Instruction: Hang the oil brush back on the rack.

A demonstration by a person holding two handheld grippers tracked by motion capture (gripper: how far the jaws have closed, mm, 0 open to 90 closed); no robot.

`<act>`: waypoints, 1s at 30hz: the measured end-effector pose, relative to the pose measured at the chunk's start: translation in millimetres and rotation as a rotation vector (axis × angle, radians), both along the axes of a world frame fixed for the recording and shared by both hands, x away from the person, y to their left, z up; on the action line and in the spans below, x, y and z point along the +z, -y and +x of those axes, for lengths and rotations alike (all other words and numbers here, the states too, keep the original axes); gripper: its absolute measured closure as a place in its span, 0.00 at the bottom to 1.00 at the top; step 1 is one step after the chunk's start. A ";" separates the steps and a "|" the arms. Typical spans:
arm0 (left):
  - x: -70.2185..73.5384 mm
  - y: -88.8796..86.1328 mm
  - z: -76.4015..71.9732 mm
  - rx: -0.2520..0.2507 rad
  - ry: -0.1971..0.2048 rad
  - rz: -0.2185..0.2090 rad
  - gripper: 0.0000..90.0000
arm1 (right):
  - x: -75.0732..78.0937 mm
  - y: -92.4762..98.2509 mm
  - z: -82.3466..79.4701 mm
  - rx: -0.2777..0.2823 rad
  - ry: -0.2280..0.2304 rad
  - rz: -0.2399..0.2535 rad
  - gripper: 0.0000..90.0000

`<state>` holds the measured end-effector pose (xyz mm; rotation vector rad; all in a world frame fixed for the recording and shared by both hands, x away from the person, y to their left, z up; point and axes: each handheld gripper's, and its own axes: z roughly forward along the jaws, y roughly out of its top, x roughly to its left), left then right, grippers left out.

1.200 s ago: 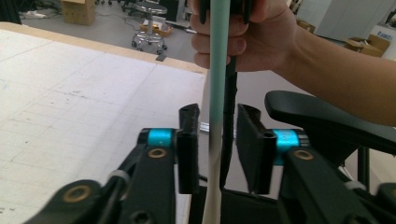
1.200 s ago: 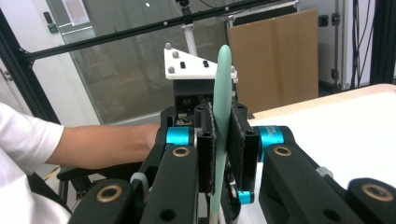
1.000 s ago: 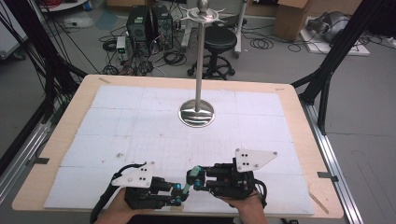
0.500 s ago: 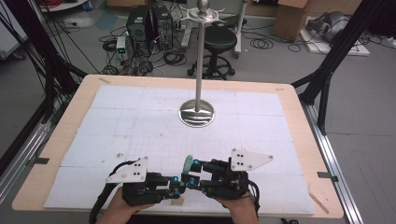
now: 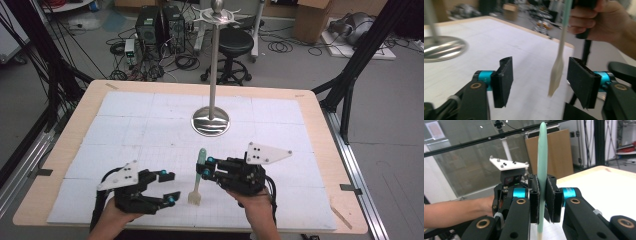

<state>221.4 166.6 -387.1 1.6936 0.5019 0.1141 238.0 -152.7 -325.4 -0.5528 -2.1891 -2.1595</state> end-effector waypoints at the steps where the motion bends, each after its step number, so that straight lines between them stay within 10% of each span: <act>1: 0.0 0.0 0.0 0.000 0.000 0.000 0.39 | 0.0 0.0 0.0 0.000 0.000 0.000 0.91; 10: -8.7 -64.1 6.8 0.258 0.043 0.001 0.22 | 38.7 -10.8 52.4 -0.018 0.021 -0.054 0.91; 30: -12.2 -80.1 20.2 0.311 0.081 0.035 0.22 | 118.7 2.9 156.5 -0.043 0.048 -0.089 0.91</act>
